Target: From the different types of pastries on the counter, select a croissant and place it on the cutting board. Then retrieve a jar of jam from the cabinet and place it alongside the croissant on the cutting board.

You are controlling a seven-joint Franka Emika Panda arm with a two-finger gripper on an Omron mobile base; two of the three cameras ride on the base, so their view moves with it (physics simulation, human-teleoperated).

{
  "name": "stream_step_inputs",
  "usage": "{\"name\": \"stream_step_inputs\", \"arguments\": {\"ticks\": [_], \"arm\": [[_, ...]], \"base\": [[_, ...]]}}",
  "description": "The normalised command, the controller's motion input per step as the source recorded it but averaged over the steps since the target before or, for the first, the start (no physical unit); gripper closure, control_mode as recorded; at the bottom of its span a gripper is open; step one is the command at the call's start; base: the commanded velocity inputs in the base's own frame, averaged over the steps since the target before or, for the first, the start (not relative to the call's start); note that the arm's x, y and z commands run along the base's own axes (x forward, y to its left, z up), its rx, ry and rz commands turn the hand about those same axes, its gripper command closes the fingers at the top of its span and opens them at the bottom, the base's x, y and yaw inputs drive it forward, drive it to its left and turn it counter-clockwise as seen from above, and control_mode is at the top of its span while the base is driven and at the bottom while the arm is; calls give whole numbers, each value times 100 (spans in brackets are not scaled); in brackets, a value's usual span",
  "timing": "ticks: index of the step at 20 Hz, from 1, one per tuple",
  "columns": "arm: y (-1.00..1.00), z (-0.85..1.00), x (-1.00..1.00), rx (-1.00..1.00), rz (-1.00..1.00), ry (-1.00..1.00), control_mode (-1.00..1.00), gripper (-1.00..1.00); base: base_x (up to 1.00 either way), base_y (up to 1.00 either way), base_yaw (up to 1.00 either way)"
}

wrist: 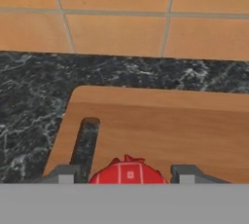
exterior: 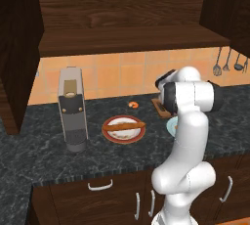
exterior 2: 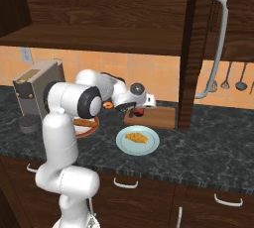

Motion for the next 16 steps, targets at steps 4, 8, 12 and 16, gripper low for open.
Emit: {"name": "stream_step_inputs", "arguments": {"ticks": [4, 8, 12, 16], "arm": [[0, -9, 0, 0, 0, 1, -100, 100], [0, -19, 1, -1, 0, 1, -100, 100], [-5, -43, 26, -6, 0, 6, -100, 100], [-12, -5, 53, 0, 0, 6, -100, 100]], "base": [[0, 0, 0], [0, 0, 0], [0, 0, 0], [0, 0, 0]]}}
